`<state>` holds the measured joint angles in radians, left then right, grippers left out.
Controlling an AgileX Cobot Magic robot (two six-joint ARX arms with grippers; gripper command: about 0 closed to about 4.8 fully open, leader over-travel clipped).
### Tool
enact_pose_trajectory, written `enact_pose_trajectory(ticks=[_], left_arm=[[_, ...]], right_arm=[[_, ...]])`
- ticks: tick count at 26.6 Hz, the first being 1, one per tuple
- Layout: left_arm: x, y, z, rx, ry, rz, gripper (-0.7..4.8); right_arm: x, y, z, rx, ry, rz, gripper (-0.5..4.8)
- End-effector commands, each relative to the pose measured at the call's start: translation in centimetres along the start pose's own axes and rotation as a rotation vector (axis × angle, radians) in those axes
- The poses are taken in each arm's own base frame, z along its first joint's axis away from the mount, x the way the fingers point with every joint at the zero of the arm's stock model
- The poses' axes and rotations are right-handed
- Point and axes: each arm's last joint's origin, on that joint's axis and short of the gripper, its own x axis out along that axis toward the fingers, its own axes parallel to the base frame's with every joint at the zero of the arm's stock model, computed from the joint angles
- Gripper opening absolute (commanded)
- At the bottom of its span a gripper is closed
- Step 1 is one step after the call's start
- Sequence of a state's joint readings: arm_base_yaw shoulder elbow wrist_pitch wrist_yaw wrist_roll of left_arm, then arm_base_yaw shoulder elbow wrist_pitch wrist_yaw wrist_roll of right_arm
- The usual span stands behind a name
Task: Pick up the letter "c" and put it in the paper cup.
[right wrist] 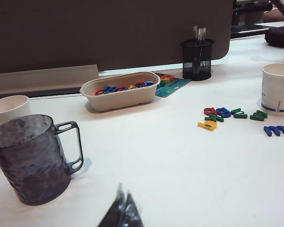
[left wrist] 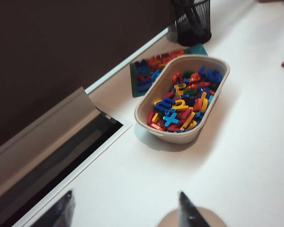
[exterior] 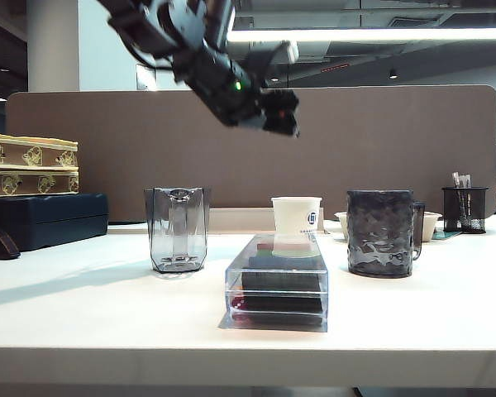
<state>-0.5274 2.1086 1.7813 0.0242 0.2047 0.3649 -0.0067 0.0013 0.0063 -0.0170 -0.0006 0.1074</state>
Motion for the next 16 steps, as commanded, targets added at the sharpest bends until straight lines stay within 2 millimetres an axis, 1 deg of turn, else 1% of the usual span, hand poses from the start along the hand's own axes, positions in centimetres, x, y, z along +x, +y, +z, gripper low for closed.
enact_pose_trajectory(ticks=[1, 3, 5, 6, 10, 12, 16], left_arm=[[-1.3, 0.0, 0.9, -0.015, 0.048, -0.016, 2.58], [-2.1, 0.0, 1.6, -0.018, 0.061, -0.017, 1.77], [-2.9, 0.1, 2.2, -0.020, 0.069, -0.020, 0.79], [-3.3, 0.1, 2.4, -0.021, 0.072, -0.022, 0.62], [-6.0, 0.3, 4.3, -0.024, 0.106, -0.003, 0.57], [-6.9, 0.4, 4.8, -0.024, 0.128, 0.025, 0.57], [-8.8, 0.4, 5.9, -0.026, 0.147, 0.029, 0.57]], right_arm=[[0.0, 0.0, -0.1, 0.001, -0.005, 0.002, -0.01], [0.0, 0.0, -0.1, 0.001, -0.006, 0.002, -0.01], [0.0, 0.0, -0.1, 0.001, -0.006, 0.002, -0.01], [0.0, 0.0, -0.1, 0.001, -0.006, 0.002, -0.01], [0.0, 0.0, -0.1, 0.001, -0.005, 0.002, -0.01], [0.0, 0.0, -0.1, 0.001, -0.005, 0.002, -0.01], [0.0, 0.0, -0.1, 0.001, -0.006, 0.002, -0.01]])
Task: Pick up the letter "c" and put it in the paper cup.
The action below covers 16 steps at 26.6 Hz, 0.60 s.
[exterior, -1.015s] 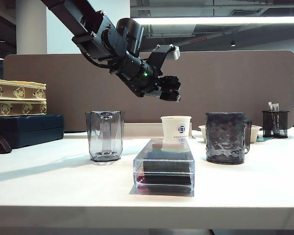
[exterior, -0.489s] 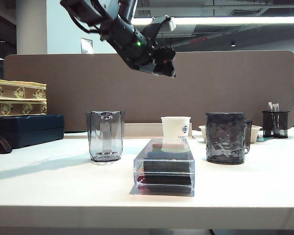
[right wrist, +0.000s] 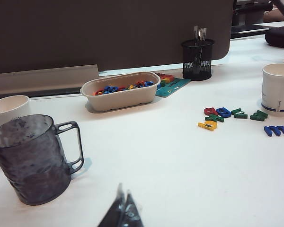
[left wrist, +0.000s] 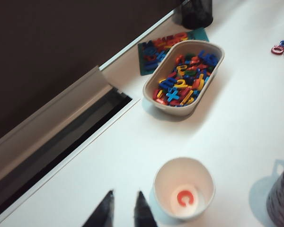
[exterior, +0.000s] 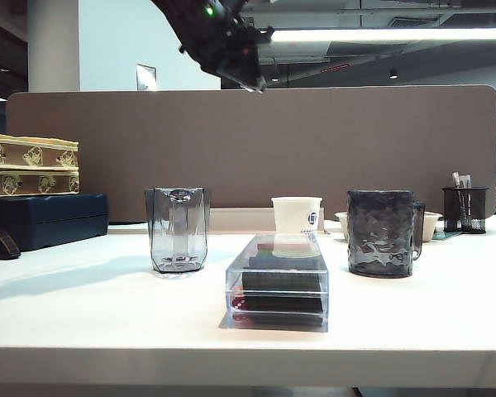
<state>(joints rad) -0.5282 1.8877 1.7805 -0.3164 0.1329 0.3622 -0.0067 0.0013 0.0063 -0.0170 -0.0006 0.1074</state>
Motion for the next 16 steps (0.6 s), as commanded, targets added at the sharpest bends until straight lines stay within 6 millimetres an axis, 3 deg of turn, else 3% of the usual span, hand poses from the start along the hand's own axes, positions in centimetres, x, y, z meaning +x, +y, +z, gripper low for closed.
enact_pose_trajectory(ticks=[1, 16], left_arm=[[-1.9, 0.1, 0.8, -0.004, 0.016, 0.012, 0.57], [-10.1, 0.1, 3.4, -0.004, 0.059, 0.100, 0.57]], right_arm=[[0.0, 0.0, -0.1, 0.001, -0.005, 0.002, -0.01], [0.0, 0.0, -0.1, 0.001, -0.006, 0.002, -0.01]])
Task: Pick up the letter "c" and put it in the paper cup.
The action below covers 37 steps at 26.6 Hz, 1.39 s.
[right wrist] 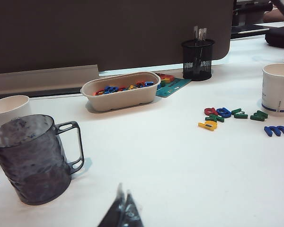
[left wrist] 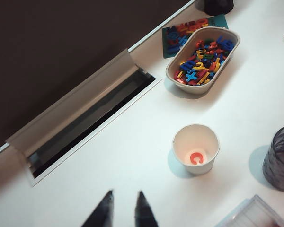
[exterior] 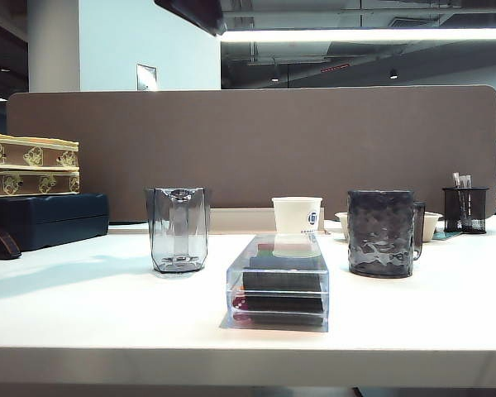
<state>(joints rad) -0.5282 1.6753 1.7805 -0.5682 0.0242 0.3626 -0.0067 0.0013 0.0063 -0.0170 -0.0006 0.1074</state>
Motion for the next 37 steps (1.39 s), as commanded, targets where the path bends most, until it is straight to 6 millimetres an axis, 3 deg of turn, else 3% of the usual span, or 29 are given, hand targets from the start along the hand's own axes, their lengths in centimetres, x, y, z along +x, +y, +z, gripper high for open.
enact_pose_trajectory(ticks=[1, 7, 16, 21, 25, 28, 37], left_arm=[[-2.4, 0.2, 0.8, -0.002, -0.031, 0.029, 0.57], [-5.7, 0.4, 1.5, -0.002, -0.067, 0.050, 0.57], [-9.3, 0.3, 1.5, -0.002, -0.062, 0.047, 0.57], [-12.3, 0.1, 1.0, 0.004, -0.095, 0.069, 0.57], [-13.6, -0.5, -0.7, 0.006, -0.075, 0.081, 0.56], [-15.2, -1.6, -3.6, 0.003, -0.045, 0.091, 0.47], [-18.4, -3.5, -8.7, -0.008, -0.030, 0.110, 0.20]], right_arm=[[0.0, 0.0, -0.1, 0.001, -0.005, 0.002, -0.01], [0.0, 0.0, -0.1, 0.001, -0.006, 0.002, -0.01], [0.0, 0.0, -0.1, 0.001, -0.005, 0.002, -0.01], [0.0, 0.0, -0.1, 0.001, -0.005, 0.002, -0.01], [0.0, 0.0, -0.1, 0.001, -0.006, 0.002, -0.01], [0.0, 0.0, -0.1, 0.001, -0.006, 0.002, -0.01], [0.0, 0.0, -0.1, 0.001, -0.005, 0.002, -0.01]])
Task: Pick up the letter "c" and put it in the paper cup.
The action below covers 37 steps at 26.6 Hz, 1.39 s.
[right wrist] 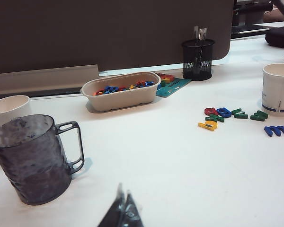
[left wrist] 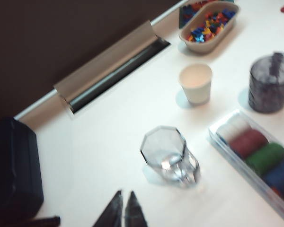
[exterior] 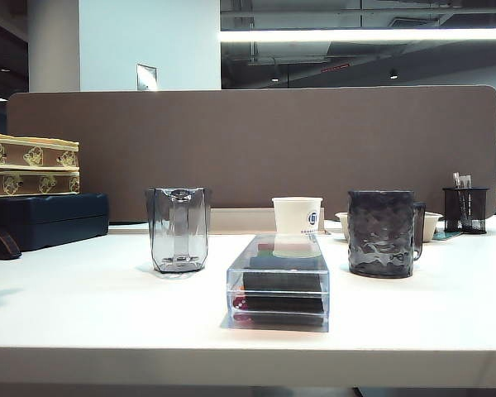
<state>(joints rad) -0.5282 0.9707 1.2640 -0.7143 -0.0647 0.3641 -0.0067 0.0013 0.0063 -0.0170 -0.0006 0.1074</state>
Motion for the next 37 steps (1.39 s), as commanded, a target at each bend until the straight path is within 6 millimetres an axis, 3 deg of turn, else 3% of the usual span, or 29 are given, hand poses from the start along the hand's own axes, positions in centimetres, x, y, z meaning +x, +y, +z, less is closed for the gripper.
enact_pose_trajectory(ticks=[1, 7, 14, 17, 28, 37], left_arm=[[-1.3, -0.4, -1.2, -0.021, -0.025, 0.014, 0.20], [-3.9, -1.4, -4.6, -0.088, 0.015, 0.025, 0.20], [-5.2, -2.4, -7.4, -0.132, 0.069, 0.009, 0.15], [-5.5, -3.2, -9.6, -0.182, 0.071, 0.007, -0.06], [-3.8, -4.6, -13.1, -0.226, -0.019, 0.035, -0.06], [-0.3, -5.6, -15.0, -0.235, -0.131, 0.072, -0.06]], right_arm=[[0.0, 0.0, -0.1, 0.001, -0.006, 0.002, -0.01], [0.0, 0.0, -0.1, 0.001, -0.005, 0.002, -0.01], [0.0, 0.0, -0.1, 0.001, -0.005, 0.002, -0.01], [0.0, 0.0, -0.1, 0.001, -0.006, 0.002, -0.01], [0.0, 0.0, -0.1, 0.001, -0.005, 0.002, -0.01], [0.0, 0.0, -0.1, 0.001, -0.006, 0.002, -0.01]])
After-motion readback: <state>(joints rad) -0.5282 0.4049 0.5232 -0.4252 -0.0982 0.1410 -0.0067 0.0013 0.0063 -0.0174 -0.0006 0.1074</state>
